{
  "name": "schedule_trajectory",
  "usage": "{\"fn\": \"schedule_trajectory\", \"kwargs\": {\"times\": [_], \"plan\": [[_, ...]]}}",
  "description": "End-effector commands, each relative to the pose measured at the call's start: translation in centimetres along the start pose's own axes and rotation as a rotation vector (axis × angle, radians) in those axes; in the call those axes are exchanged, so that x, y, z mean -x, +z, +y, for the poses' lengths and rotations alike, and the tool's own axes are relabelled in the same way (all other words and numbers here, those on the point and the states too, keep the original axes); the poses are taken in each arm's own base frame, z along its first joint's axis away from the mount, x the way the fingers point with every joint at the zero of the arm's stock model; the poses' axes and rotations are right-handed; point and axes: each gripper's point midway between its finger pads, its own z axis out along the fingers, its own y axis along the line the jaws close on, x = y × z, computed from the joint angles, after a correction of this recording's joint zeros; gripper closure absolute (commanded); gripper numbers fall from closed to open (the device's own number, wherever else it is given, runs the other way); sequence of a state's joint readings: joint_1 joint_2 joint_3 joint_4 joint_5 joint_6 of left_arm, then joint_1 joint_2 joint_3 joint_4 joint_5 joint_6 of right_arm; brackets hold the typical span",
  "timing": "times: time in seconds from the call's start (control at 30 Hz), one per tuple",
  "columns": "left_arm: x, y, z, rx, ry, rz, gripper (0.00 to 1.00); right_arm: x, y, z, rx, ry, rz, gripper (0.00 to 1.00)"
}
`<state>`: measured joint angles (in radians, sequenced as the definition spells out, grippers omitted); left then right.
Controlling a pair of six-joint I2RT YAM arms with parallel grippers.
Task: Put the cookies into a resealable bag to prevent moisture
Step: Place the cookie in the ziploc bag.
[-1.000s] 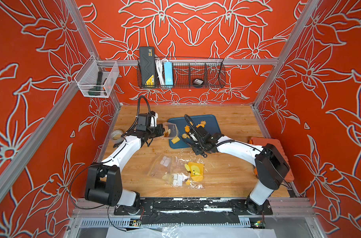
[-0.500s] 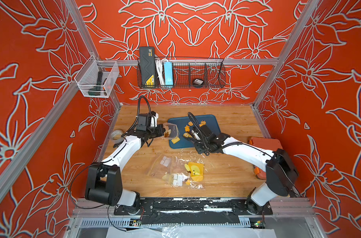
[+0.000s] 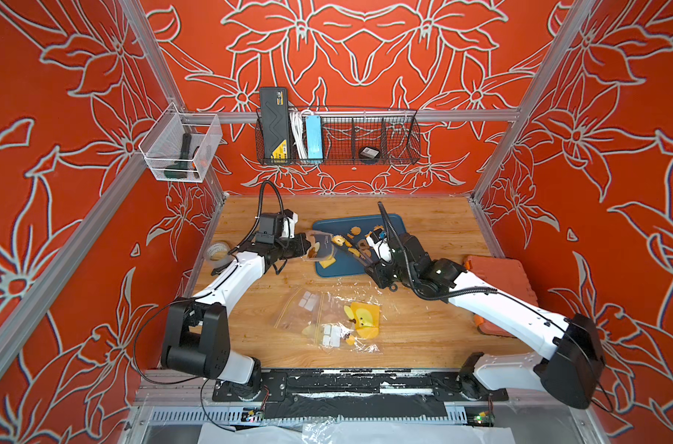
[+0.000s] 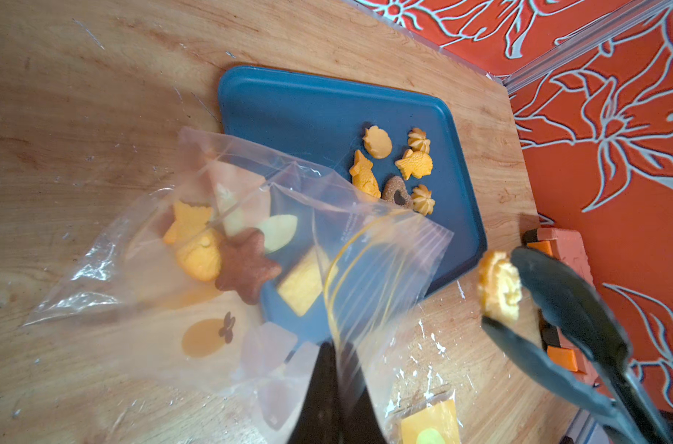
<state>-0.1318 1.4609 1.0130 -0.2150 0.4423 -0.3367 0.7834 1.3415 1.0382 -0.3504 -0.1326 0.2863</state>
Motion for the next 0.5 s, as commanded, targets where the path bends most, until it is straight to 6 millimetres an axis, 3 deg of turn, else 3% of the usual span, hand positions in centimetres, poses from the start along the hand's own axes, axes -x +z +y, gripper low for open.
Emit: {"fn": "schedule_trajectory", "kwargs": {"times": [0.0, 0.23, 0.37, 0.47], "plan": [[0.5, 0.0, -0.5, -0.029, 0.022, -0.006, 1.0, 2.5, 1.1, 1.6, 0.078, 0.003, -0.037, 0.66], [0.4, 0.0, -0.7, -0.04, 0.023, -0.004, 1.0, 2.9, 4.6, 1.6, 0.074, 0.003, 0.027, 0.62], [0.4, 0.1, -0.7, -0.041, 0.023, -0.002, 1.0, 3.8, 4.3, 2.3, 0.106, 0.011, 0.001, 0.5], [0.4, 0.1, -0.6, -0.038, 0.022, -0.002, 1.0, 3.9, 3.3, 2.4, 0.109, 0.008, -0.013, 0.47]]}}
